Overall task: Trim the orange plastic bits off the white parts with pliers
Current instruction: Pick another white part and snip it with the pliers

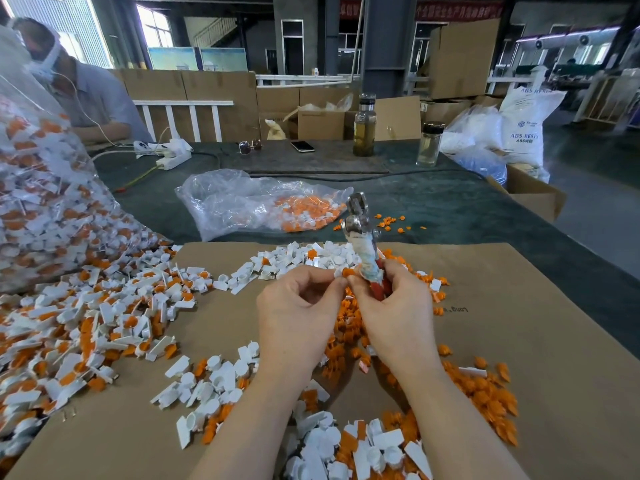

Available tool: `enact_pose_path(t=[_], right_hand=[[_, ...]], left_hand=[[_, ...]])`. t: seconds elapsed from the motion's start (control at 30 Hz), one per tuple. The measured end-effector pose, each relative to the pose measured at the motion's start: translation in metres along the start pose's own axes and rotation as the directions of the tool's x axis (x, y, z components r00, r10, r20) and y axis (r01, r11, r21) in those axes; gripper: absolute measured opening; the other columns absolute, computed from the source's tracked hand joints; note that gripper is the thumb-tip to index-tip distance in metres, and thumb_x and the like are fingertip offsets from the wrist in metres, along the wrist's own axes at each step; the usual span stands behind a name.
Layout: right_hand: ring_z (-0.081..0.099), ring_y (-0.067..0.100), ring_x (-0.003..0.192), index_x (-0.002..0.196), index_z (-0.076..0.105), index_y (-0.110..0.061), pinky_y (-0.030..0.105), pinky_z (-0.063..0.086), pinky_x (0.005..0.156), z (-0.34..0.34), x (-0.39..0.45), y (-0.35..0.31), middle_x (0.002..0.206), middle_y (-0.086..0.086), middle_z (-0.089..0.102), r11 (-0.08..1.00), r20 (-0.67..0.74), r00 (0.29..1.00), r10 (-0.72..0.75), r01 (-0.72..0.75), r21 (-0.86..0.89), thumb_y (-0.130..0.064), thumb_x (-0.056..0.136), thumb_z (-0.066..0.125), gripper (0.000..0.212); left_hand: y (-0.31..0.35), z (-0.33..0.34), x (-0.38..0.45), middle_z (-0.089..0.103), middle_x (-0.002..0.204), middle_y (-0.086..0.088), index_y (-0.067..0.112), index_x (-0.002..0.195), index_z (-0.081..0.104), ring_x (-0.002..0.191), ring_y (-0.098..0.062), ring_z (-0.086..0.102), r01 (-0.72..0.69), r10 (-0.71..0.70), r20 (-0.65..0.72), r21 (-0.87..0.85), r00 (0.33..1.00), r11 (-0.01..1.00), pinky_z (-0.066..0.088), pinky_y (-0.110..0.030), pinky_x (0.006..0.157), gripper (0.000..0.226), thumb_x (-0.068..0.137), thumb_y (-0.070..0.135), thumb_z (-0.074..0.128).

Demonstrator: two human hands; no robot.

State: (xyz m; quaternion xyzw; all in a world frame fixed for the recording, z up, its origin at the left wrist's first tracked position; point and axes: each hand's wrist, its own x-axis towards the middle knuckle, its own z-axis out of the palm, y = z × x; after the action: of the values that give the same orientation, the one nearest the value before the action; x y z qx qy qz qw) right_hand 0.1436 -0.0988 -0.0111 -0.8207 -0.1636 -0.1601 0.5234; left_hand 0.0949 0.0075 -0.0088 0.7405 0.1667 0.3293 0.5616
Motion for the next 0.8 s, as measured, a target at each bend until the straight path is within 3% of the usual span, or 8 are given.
enact_pose_path(t=[0.1,0.2,0.33,0.4,0.57,0.7,0.8], right_hand=[[0.061,-0.004,0.079,0.106,0.065,-0.028,0.011,0.047,0.064,-0.001,0.001,-0.001,0.086,-0.022,0.061,1.0,0.037,0.999,-0.007,0.007,-0.002,-0.03,0.087,0.07,0.02],[0.062,0.001,0.079,0.102,0.065,-0.029,0.022,0.053,0.067,-0.002,0.001,-0.001,0.084,-0.018,0.065,1.0,0.095,0.995,0.0,-0.003,0.027,-0.027,0.089,0.067,0.013],[0.063,-0.001,0.081,0.097,0.067,-0.028,0.013,0.045,0.067,-0.009,0.002,-0.002,0.084,-0.011,0.068,0.981,0.262,0.964,0.047,-0.094,0.171,-0.022,0.089,0.066,0.01],[0.064,-0.003,0.081,0.093,0.067,-0.029,0.02,0.044,0.07,-0.015,0.003,-0.002,0.082,-0.014,0.068,0.947,0.363,0.929,0.077,-0.182,0.264,-0.02,0.09,0.064,0.01],[0.059,-0.006,0.074,0.093,0.065,-0.032,0.023,0.039,0.069,-0.029,0.007,0.007,0.079,-0.019,0.062,0.936,0.51,0.854,0.102,-0.256,0.242,-0.026,0.088,0.062,0.009],[0.058,-0.01,0.067,0.096,0.062,-0.032,0.016,0.039,0.065,-0.033,0.008,0.01,0.075,-0.025,0.063,0.958,0.615,0.784,0.081,-0.231,0.169,-0.02,0.091,0.062,0.012],[0.056,-0.006,0.062,0.094,0.061,-0.027,0.015,0.041,0.058,-0.03,0.007,0.008,0.073,-0.016,0.061,0.968,0.613,0.787,0.072,-0.205,0.148,-0.022,0.089,0.063,0.007]], left_hand=[[-0.001,0.001,0.001,0.071,0.068,0.018,0.035,0.072,0.072,0.065,-0.002,0.067,0.029,-0.029,-0.014,-0.016,0.999,0.999,0.052,-0.021,0.061,0.016,0.079,0.025,0.081],[-0.002,0.002,0.002,0.071,0.067,0.015,0.032,0.07,0.071,0.065,-0.004,0.068,0.078,-0.079,-0.037,-0.049,0.996,0.996,0.055,-0.025,0.063,0.016,0.078,0.025,0.083],[-0.002,-0.004,0.006,0.074,0.071,0.003,0.023,0.077,0.074,0.073,-0.018,0.073,0.144,-0.146,-0.01,-0.135,0.989,0.98,0.061,-0.035,0.071,0.008,0.081,0.022,0.081],[0.0,-0.007,0.007,0.075,0.073,-0.001,0.016,0.081,0.073,0.073,-0.018,0.073,0.147,-0.148,0.008,-0.198,0.989,0.969,0.06,-0.027,0.069,0.006,0.084,0.018,0.078],[0.002,-0.009,0.009,0.075,0.075,-0.006,0.008,0.085,0.072,0.07,-0.014,0.073,0.153,-0.159,0.008,-0.326,0.987,0.933,0.055,-0.016,0.064,0.004,0.085,0.01,0.075],[0.002,-0.012,0.011,0.075,0.075,-0.003,0.008,0.086,0.072,0.068,-0.01,0.072,0.147,-0.154,0.009,-0.362,0.988,0.921,0.054,-0.014,0.064,0.004,0.085,0.011,0.075],[0.001,-0.013,0.012,0.075,0.072,-0.002,0.008,0.086,0.072,0.067,-0.01,0.072,0.141,-0.146,0.014,-0.375,0.989,0.916,0.053,-0.014,0.063,0.004,0.084,0.009,0.075]])
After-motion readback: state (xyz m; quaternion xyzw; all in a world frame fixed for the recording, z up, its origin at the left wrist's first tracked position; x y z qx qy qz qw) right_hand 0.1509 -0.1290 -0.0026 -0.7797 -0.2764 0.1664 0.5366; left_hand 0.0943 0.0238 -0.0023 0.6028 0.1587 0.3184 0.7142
